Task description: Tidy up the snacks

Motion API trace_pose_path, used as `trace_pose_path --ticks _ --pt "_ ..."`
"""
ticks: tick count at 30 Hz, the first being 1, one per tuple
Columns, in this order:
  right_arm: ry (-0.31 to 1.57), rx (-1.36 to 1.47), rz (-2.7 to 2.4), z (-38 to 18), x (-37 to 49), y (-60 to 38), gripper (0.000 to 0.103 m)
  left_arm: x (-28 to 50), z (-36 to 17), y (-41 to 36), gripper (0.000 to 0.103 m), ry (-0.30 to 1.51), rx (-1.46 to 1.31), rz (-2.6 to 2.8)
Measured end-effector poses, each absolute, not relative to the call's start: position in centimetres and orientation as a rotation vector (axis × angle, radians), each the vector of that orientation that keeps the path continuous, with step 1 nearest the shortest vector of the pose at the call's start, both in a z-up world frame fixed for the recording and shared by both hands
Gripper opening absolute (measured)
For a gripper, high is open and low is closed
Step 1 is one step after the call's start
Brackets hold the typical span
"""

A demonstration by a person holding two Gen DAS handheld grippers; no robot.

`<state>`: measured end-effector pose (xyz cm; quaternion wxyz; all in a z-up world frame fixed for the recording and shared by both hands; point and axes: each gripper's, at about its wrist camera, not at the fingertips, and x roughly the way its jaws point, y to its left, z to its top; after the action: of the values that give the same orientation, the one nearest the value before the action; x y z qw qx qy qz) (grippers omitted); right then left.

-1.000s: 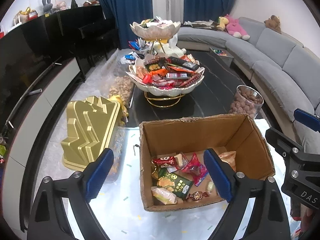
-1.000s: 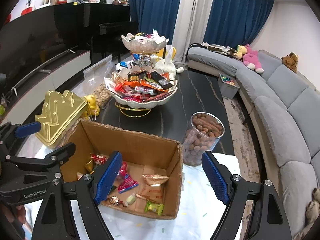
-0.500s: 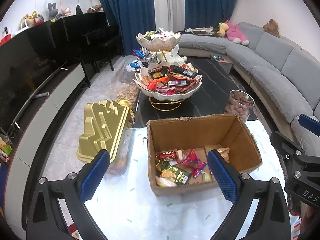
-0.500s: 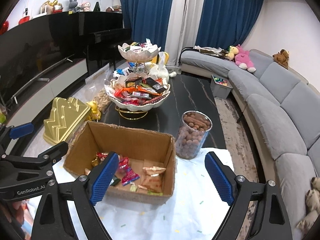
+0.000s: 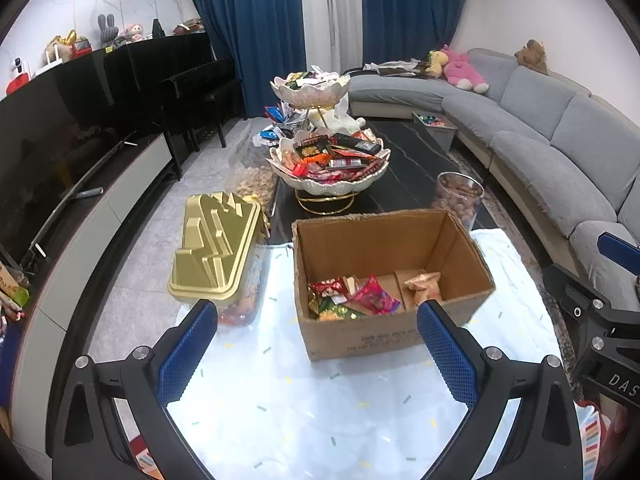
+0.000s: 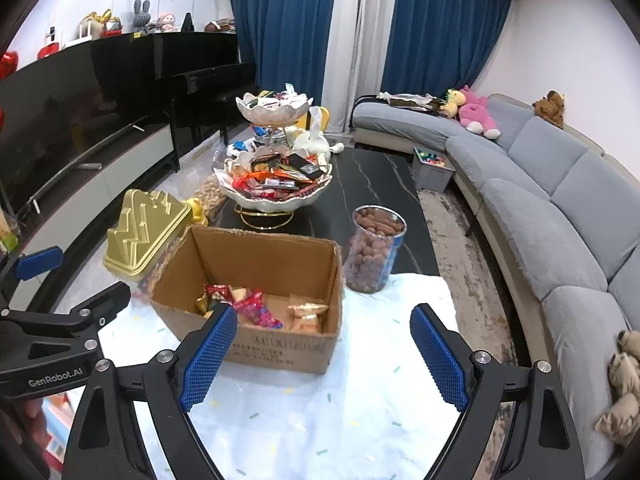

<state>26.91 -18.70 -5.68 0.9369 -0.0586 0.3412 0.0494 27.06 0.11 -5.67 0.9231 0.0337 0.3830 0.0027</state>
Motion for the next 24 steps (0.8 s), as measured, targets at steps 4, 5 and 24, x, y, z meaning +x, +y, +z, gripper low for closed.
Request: trace_pose_path --ticks 4,5,24 --pt "0.694 -0.107 0.085 -5.5 25.3 -19.4 0.089 25.3 -5.8 -0.3 0.101 0.792 0.073 -0.003" --pt "0.692 -0.105 0.079 -5.4 24.8 -19.6 0.089 24.7 -5.8 -0.4 0.101 0.795 0.068 -0.006" --pt "0.707 -0.045 0.027 -5.0 15.9 -21.7 0.089 16.1 -6.1 -0.5 0.102 0.798 0.029 -0.028"
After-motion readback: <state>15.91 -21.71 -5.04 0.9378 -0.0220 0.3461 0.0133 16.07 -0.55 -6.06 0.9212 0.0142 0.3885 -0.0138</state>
